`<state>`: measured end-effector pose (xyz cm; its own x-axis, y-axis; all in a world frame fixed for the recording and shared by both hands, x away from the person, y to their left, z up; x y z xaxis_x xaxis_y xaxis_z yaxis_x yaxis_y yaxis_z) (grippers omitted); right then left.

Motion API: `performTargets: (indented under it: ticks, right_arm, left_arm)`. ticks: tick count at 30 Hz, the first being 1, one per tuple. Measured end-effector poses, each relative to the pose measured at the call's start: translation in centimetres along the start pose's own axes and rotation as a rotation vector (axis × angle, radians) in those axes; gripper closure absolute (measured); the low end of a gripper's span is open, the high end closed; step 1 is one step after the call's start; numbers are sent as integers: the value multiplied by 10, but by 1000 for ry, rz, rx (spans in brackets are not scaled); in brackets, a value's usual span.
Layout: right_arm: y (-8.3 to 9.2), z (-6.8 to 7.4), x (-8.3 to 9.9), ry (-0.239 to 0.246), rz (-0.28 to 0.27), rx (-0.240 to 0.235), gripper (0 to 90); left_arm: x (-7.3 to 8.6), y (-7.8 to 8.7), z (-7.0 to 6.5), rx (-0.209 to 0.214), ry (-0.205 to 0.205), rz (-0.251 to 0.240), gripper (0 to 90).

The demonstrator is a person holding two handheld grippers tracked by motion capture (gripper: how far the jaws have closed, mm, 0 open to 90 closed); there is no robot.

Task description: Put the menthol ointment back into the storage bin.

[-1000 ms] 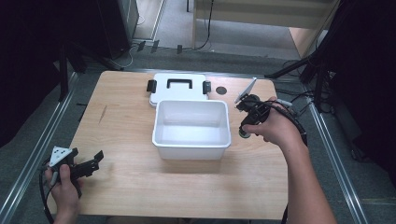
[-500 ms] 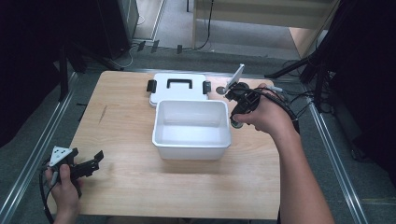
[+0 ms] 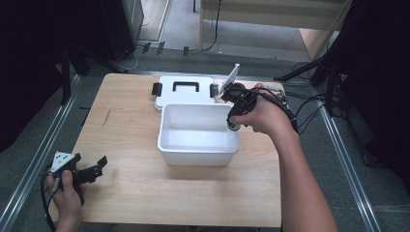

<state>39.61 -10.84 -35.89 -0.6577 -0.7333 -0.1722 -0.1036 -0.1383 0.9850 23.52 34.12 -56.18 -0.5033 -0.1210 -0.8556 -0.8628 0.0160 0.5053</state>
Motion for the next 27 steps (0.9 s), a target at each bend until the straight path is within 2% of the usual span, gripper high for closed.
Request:
performTargets:
  ticks: [3,4,8,9,10,14,20,27]
  right_arm:
    - [-1,3,-1,42,-6,-11,516]
    - [-1,3,-1,42,-6,-11,516]
    - [-3,3,0,112,-27,-17,516]
    - [-4,3,0,136,-28,-18,516]
    - [-5,3,0,185,-38,-22,516]
    - [-7,4,0,252,-47,-39,516]
    - [-13,5,-1,289,-38,-42,516]
    - [-25,4,1,364,-19,-34,515]
  left_arm:
    - [0,0,0,0,-1,0,3]
    - [0,0,0,0,-1,0,3]
    - [0,0,0,0,-1,0,3]
    - [0,0,0,0,-1,0,3]
    - [0,0,0,0,-1,0,3]
    - [0,0,-1,-1,-2,-1,3]
    - [0,0,-1,-1,-2,-1,3]
    - [0,0,0,1,-1,-2,3]
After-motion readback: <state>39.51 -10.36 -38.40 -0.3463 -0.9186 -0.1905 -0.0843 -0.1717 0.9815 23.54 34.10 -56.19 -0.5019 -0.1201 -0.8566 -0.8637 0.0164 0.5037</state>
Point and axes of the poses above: each handheld gripper's, and its own axes: y roughly backward along the jaws, x roughly out of its underside, z roughly to its left, the point moved 2 cm from there along -y, roughly forward along the jaws, and after that the axes turned 8 degrees about -x, right-handed, at the moved point
